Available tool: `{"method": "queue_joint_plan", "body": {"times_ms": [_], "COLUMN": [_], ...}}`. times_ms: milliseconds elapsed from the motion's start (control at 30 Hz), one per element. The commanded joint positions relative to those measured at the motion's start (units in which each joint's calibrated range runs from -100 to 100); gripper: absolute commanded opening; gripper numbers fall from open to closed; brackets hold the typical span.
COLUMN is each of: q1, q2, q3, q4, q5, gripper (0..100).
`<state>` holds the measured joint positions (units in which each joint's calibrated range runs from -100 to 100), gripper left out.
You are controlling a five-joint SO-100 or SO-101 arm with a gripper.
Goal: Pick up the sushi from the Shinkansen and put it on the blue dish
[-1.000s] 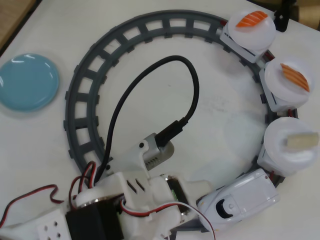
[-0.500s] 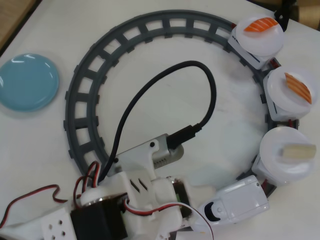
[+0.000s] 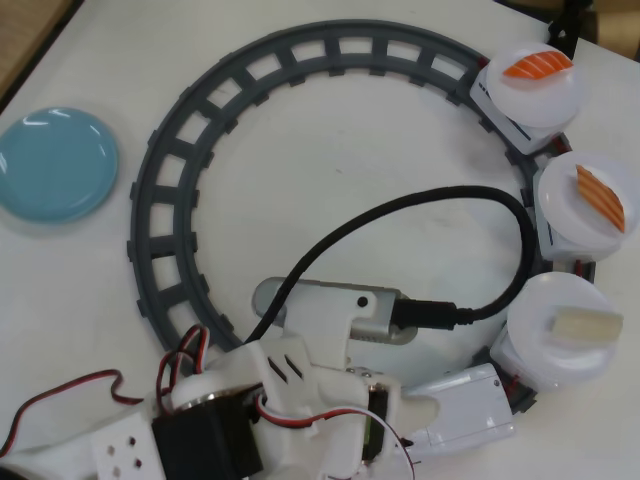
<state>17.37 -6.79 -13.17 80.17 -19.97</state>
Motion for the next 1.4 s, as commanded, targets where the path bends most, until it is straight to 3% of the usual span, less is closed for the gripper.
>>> {"method": "queue_joint_plan", "body": {"times_ms": [0,200,367,800,1367], "q1": [-0.2,0.1,0.2,4.3,6.6], "q2": [-0.3,-0.3,-0.2,4.6,15.5], "q3": [-0.2,-0.2,-0.2,1.1,-14.7], "q4": [-1.2,-1.1,-1.1,-7.7,-8.9], "q5": [-1.3,-1.0,5.1,9.5,30.8], "gripper": [23,23,23,22,22]}}
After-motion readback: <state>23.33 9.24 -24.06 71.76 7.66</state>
